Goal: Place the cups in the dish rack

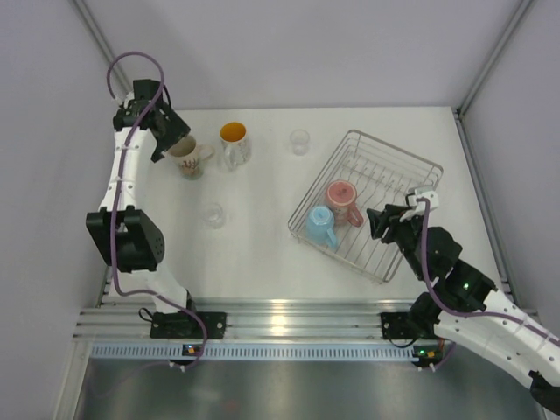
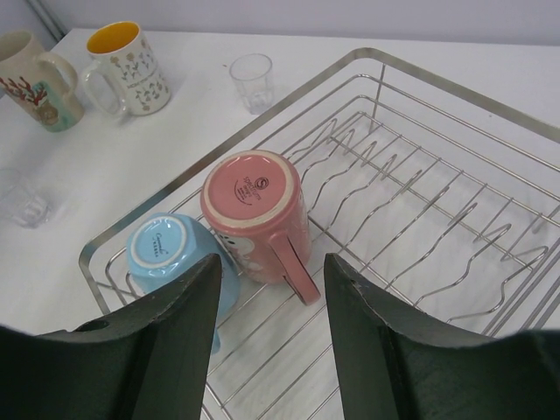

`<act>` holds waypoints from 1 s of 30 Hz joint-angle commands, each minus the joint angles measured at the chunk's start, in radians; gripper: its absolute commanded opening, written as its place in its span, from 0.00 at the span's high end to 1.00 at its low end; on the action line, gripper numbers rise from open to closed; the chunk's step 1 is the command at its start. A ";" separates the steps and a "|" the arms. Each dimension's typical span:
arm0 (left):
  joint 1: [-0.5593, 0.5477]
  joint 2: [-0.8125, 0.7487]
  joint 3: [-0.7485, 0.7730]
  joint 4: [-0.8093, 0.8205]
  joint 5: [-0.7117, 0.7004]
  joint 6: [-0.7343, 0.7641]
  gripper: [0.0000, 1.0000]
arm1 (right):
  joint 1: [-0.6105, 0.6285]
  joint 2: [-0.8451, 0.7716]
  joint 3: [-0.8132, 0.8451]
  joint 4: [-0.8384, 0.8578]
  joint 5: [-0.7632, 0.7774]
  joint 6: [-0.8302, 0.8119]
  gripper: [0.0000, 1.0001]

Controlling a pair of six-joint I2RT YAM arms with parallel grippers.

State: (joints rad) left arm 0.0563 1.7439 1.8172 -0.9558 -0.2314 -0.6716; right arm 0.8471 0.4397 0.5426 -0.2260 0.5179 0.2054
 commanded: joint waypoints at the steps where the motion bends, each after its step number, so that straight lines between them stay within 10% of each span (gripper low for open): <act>1: 0.027 0.026 -0.028 0.012 0.050 -0.100 0.17 | 0.015 -0.010 0.010 0.042 0.022 -0.015 0.49; 30: 0.099 0.377 0.310 0.134 0.242 -0.218 0.25 | 0.014 0.034 0.011 0.036 0.033 -0.024 0.48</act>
State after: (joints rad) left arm 0.1535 2.0869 2.0697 -0.8467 0.0181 -0.8864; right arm 0.8471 0.4751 0.5426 -0.2260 0.5266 0.1921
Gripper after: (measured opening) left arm 0.741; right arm 0.521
